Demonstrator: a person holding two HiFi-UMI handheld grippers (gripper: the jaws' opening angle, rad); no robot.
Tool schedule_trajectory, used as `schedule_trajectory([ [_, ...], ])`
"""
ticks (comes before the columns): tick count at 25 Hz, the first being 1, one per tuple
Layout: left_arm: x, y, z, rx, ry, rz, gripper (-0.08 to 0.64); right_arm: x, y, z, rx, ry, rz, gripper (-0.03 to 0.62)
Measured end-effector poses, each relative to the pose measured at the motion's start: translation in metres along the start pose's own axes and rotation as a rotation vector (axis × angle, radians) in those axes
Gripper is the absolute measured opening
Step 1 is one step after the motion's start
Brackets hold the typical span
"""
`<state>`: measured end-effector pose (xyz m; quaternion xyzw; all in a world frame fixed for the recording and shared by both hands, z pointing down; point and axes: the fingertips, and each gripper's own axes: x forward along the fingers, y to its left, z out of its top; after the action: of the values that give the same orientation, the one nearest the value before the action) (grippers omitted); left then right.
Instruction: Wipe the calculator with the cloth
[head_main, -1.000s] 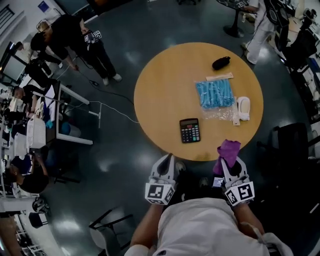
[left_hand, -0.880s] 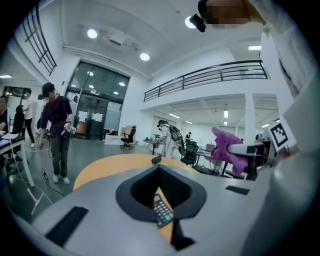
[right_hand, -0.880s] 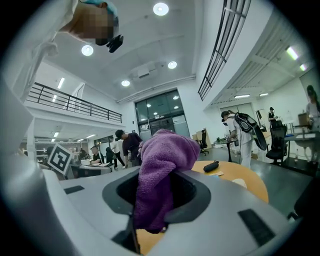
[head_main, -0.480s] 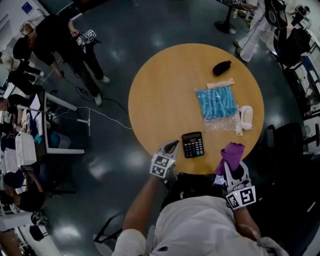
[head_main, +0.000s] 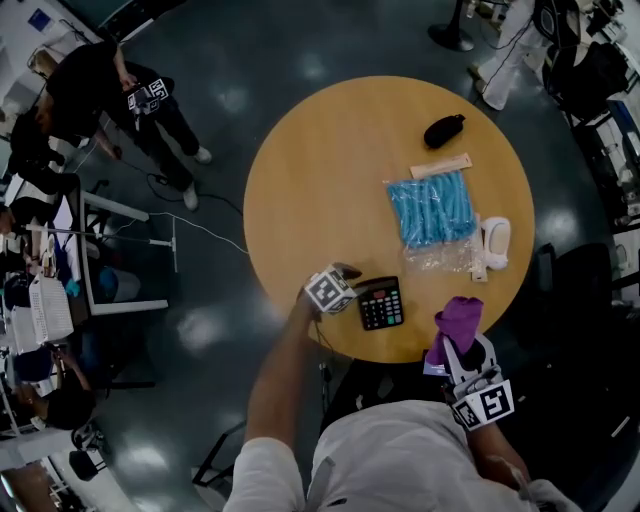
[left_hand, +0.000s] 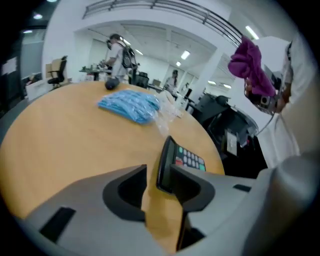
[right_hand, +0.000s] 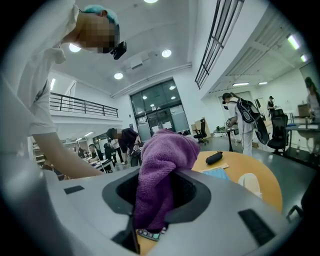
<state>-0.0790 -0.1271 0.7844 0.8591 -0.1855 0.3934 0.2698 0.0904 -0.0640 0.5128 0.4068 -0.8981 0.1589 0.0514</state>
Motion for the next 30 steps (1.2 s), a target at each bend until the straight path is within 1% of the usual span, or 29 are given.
schedule_trajectory([
  [2,0.01,-0.008,-0.01,0.072,0.125,-0.078,0.137,0.0,-0.007,-0.006,0.012,0.018,-0.002,0.121],
  [3,0.013,-0.01,-0.014,0.088,0.166,-0.11,0.136,0.0,-0.01,-0.007,0.017,0.024,-0.004,0.121],
  [5,0.017,-0.012,-0.014,0.083,0.194,-0.159,0.132,0.0,-0.018,-0.008,0.023,0.032,-0.007,0.121],
  [7,0.019,-0.013,-0.012,0.055,0.185,-0.186,0.112,-0.001,-0.024,-0.008,0.023,0.036,-0.007,0.121],
  [10,0.016,-0.016,-0.011,0.003,0.148,-0.201,0.097,-0.001,-0.031,-0.005,0.022,0.028,-0.005,0.121],
  [12,0.009,-0.021,-0.006,-0.017,0.086,-0.204,0.071,-0.001,-0.034,-0.003,0.02,0.017,-0.004,0.121],
  [13,0.004,-0.027,-0.002,-0.016,0.051,-0.202,0.063,-0.001,-0.035,-0.002,0.02,0.013,-0.004,0.121],
  [16,-0.01,-0.046,0.005,-0.01,-0.025,-0.18,0.05,-0.003,-0.035,-0.001,0.014,0.005,0.005,0.121],
  [20,-0.034,-0.056,0.011,-0.067,-0.084,-0.138,0.049,-0.001,-0.03,-0.002,-0.015,0.007,0.032,0.121],
  [23,-0.067,-0.065,0.034,-0.097,-0.13,-0.065,0.048,0.003,-0.026,-0.002,-0.089,0.035,0.057,0.121],
  [25,-0.094,-0.077,0.057,-0.125,-0.152,-0.045,0.048,0.01,-0.024,0.001,-0.163,0.057,0.077,0.121],
  [28,-0.135,-0.099,0.095,-0.169,-0.186,-0.078,0.048,0.027,-0.019,0.021,-0.301,0.08,0.119,0.121],
  [30,-0.16,-0.114,0.119,-0.173,-0.197,-0.112,0.048,0.04,-0.012,0.038,-0.402,0.112,0.153,0.121],
])
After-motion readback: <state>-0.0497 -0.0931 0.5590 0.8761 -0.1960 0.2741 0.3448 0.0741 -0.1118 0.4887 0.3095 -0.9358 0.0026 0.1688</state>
